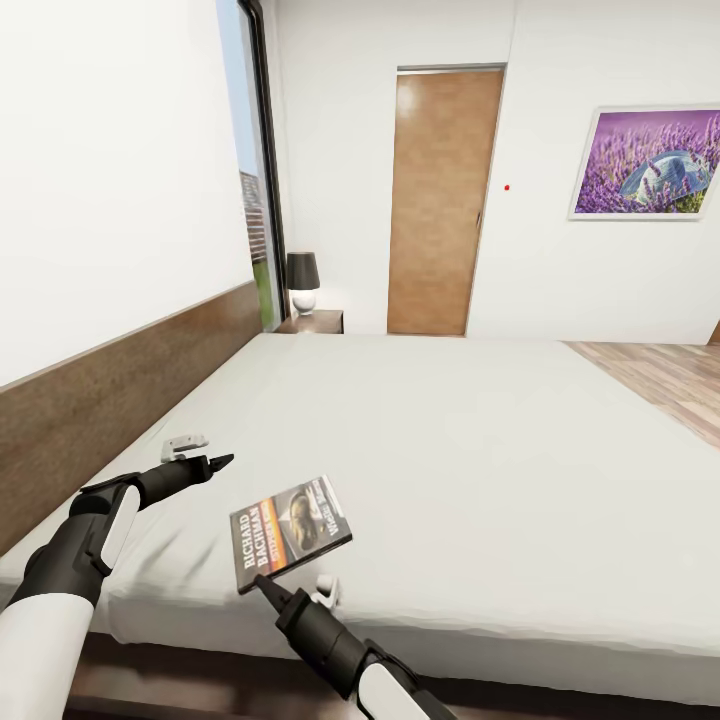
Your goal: In the bedroom, move the book from the bed onto either nightstand, and place the two sandals side by side next to the bed.
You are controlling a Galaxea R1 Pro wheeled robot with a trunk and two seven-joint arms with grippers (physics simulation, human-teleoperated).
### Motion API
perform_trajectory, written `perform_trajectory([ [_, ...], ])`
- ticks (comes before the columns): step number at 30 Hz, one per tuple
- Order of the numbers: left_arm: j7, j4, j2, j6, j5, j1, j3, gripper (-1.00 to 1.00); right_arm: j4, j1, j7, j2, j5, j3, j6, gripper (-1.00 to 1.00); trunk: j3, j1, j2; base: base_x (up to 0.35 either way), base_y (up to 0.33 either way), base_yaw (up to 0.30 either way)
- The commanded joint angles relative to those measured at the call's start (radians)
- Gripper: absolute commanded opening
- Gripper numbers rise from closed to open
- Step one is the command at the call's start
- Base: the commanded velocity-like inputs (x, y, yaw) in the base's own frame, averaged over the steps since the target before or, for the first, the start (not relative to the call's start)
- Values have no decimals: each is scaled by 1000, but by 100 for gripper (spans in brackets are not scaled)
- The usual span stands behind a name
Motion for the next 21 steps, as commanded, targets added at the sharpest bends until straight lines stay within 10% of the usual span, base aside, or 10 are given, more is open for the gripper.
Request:
perform_trajectory([
  [1, -1, -1, 0, 8, 6, -1, 2, 100, 0, 0, 28, 0, -10, 1, 6, -100, -1, 0, 0, 0, 0, 0],
  [10, -1, -1, 0, 6, 6, -1, 2, 100, -5, 1, 161, -18, -10, -1, 5, -100, -1, 0, 0, 0, 0, 0],
  [21, -1, 0, 0, 6, 6, -1, 1, 100, -6, 1, 153, -25, -9, 0, 8, -100, -1, 0, 0, 0, 0, 0],
])
